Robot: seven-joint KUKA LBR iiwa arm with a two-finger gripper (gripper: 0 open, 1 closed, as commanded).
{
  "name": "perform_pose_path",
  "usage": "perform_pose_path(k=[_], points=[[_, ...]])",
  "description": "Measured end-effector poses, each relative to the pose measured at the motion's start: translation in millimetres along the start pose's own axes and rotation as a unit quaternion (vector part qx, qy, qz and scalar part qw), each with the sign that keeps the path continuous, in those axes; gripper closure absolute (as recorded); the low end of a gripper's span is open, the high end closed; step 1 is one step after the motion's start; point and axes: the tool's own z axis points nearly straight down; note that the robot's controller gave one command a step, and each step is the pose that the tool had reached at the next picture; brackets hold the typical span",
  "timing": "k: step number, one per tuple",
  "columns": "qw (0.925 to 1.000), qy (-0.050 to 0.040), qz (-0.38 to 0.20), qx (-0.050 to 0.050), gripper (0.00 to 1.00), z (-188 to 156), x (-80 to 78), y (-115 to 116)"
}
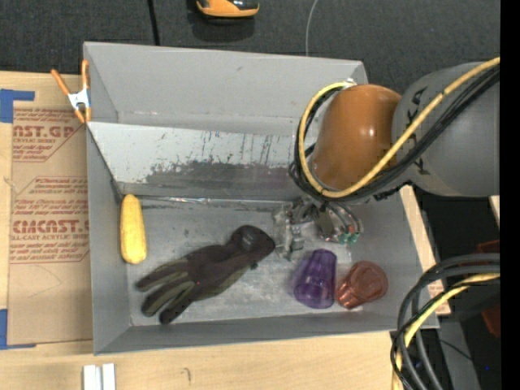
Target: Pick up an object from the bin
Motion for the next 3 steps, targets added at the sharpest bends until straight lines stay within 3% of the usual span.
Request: perform_pose_path(k=[1, 2, 3], points=[[0.9996, 0.0005, 0.027, 0.000, 1.00, -24.3, -0.1, 50.4], [0.9995, -0.0003, 0.032, -0.001, 0.00, -44.8, -12.7, 137.8], [0.9994, -0.0003, 0.034, -0.001, 0.00, -43.9, -14.3, 146.3]])
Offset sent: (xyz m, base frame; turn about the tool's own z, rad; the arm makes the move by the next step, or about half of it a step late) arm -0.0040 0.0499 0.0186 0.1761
